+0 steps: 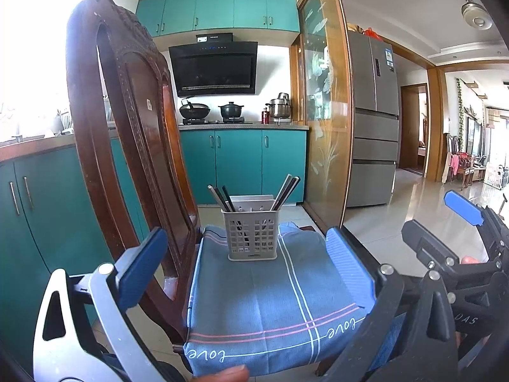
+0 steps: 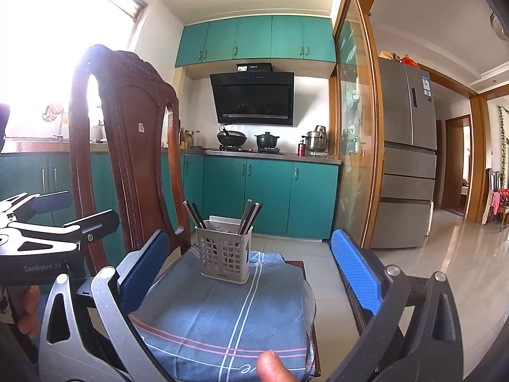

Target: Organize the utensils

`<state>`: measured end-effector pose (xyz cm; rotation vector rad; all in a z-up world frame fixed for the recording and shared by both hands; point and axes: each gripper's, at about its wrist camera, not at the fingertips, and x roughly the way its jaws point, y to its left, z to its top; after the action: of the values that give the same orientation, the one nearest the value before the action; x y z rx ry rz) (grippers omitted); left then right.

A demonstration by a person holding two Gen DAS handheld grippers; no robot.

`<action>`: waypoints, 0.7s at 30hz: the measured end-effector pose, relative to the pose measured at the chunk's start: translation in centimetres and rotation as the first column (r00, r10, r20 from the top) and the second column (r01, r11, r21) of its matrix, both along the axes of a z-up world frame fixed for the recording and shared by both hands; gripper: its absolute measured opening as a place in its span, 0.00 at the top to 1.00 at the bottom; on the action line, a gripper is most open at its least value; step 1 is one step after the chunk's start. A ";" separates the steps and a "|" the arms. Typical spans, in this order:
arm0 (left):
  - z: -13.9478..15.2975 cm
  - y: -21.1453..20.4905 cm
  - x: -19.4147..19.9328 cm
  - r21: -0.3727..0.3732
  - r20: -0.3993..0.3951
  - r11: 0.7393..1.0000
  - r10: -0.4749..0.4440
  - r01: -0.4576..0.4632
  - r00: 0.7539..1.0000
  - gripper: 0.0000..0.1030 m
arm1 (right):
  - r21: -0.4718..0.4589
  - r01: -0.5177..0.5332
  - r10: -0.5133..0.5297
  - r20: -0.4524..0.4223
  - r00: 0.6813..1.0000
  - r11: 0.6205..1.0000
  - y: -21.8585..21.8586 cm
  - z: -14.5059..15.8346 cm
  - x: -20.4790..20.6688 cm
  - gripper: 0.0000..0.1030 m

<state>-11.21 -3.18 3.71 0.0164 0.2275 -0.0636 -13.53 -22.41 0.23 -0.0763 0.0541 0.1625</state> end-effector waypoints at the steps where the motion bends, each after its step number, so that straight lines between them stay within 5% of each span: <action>1: 0.0 0.0 0.0 -0.001 0.000 1.000 0.000 0.000 1.000 0.04 | 0.003 0.002 -0.002 0.004 1.000 1.000 -0.1 0.0 -0.1 0.03; 21: 0.0 -0.3 -0.6 -0.015 0.007 1.000 -0.007 0.007 1.000 0.04 | -0.018 0.017 -0.017 0.015 1.000 1.000 0.2 0.1 0.1 0.03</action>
<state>-11.78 -3.48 3.68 0.0022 0.2197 -0.0726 -13.40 -22.19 0.30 -0.0956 0.0410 0.1443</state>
